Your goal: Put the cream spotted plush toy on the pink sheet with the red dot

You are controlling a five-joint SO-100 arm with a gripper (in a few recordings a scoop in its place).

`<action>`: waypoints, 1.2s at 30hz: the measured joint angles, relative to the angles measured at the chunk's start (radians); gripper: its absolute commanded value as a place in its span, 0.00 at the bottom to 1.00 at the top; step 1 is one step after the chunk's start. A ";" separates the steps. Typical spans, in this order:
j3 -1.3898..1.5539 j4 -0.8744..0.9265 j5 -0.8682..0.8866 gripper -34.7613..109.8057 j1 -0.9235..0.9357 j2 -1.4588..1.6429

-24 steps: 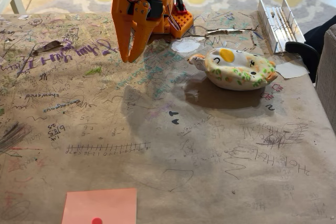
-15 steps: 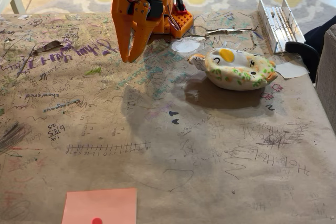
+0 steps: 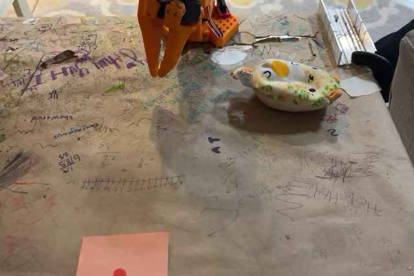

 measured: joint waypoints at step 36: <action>0.000 0.000 -0.112 0.24 -0.011 0.000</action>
